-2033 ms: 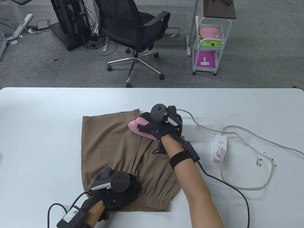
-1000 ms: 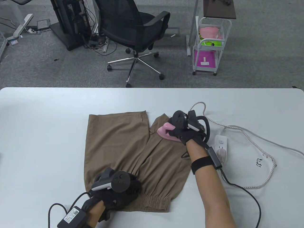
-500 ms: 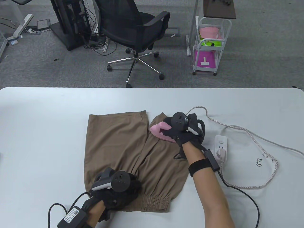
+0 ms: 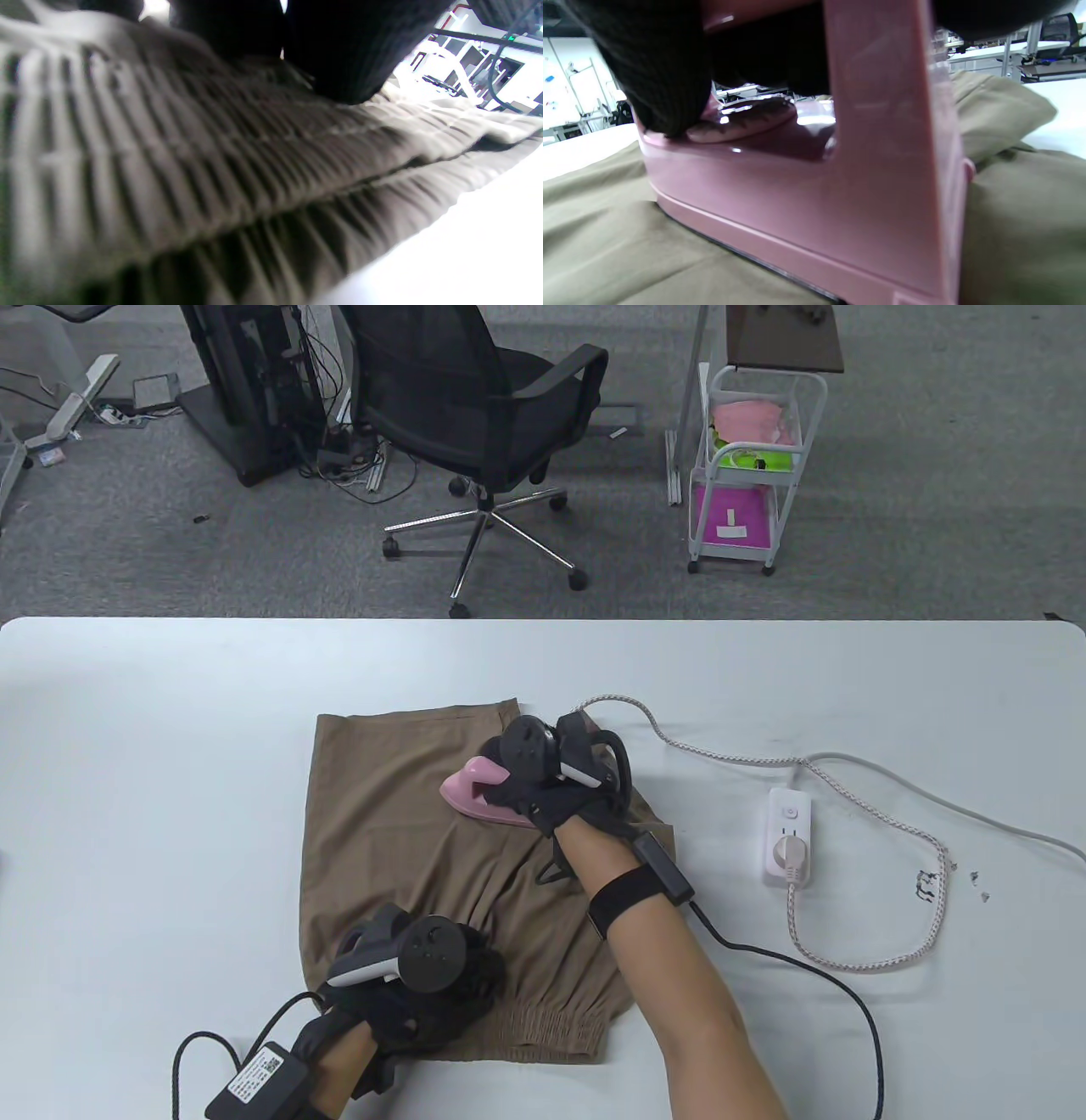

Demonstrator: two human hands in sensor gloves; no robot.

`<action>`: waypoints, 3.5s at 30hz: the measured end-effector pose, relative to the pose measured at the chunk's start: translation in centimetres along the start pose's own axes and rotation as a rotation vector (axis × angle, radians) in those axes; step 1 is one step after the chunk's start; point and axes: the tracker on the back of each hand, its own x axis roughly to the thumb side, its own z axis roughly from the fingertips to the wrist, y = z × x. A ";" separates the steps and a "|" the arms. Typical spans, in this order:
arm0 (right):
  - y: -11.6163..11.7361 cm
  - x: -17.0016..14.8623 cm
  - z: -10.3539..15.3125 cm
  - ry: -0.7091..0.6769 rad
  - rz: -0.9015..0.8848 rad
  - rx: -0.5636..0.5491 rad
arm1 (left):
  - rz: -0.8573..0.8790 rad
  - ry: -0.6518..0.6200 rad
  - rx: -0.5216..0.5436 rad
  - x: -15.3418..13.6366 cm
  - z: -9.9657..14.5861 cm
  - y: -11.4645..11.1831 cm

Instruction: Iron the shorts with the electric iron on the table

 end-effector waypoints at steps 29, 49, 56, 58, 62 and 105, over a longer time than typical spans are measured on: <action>-2.5 -11.9 8.7 0.162 0.068 -0.010 | -0.007 0.002 0.001 0.1 0.0 -0.1; -0.9 -5.9 4.5 0.072 -0.047 -0.068 | -0.008 0.002 0.001 0.1 0.0 -0.1; 0.2 -1.0 2.2 -0.001 -0.034 -0.024 | -0.008 0.002 0.001 0.1 0.0 -0.1; 0.4 -0.2 1.9 -0.014 -0.039 -0.022 | -0.008 0.002 0.001 0.1 0.0 -0.1; 0.5 0.1 1.8 -0.017 -0.055 -0.020 | -0.008 0.003 0.001 0.1 0.0 -0.1; -0.9 -8.4 9.7 0.114 -0.044 -0.077 | -0.010 0.005 0.001 0.1 -0.1 0.0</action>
